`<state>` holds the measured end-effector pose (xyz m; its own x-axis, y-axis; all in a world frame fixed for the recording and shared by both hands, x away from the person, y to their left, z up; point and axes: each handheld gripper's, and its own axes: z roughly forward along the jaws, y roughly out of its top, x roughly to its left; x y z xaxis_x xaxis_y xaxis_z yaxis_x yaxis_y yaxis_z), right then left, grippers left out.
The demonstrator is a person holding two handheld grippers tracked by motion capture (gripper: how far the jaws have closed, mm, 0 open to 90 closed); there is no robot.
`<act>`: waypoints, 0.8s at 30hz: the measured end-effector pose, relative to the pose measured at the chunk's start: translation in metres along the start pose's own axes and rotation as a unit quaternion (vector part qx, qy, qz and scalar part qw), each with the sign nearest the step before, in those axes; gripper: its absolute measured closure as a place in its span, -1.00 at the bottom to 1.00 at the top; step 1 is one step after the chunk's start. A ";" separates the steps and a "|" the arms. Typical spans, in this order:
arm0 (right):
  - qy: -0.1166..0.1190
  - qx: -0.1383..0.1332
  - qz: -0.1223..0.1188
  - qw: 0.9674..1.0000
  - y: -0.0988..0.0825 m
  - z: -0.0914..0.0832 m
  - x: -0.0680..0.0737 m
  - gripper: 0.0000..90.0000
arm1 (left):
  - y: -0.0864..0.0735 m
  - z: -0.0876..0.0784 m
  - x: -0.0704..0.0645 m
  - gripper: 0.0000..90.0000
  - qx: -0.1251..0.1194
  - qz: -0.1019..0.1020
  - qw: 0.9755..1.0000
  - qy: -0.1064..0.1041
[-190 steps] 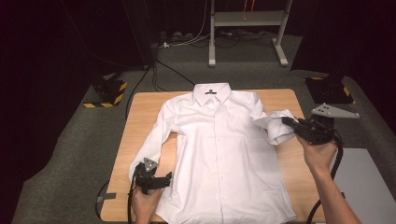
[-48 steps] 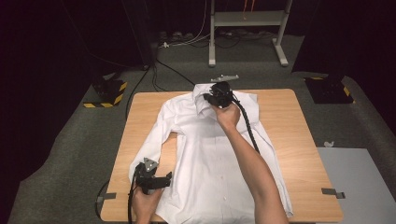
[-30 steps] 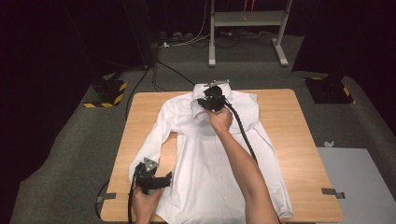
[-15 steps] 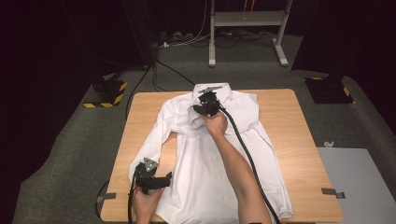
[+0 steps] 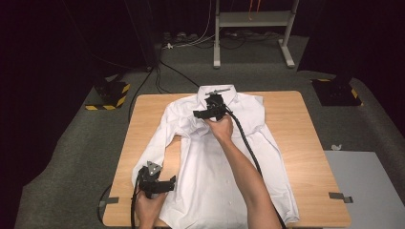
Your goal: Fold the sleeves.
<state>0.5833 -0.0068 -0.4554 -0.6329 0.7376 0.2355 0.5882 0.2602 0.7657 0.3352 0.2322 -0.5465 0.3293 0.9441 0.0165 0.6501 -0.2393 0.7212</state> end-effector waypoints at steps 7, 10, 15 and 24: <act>-0.005 -0.016 -0.008 1.000 0.001 -0.018 -0.002 -0.54 | 0.000 0.000 0.000 -0.81 0.001 0.002 1.000 -0.001; -0.005 -0.025 -0.011 1.000 0.000 -0.028 -0.004 -0.55 | 0.000 0.000 0.000 -0.81 0.001 0.002 1.000 -0.001; -0.009 -0.029 -0.016 0.999 -0.001 -0.041 -0.007 -0.55 | 0.000 0.000 0.000 -0.81 0.001 0.002 1.000 -0.001; -0.012 -0.044 -0.020 0.999 -0.005 -0.064 -0.015 -0.55 | 0.000 0.000 0.000 -0.81 0.001 0.002 1.000 -0.001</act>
<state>0.5578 -0.0592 -0.4251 -0.6421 0.7429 0.1893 0.5153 0.2354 0.8240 0.3353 0.2326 -0.5464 0.3331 0.9427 0.0174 0.6503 -0.2431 0.7198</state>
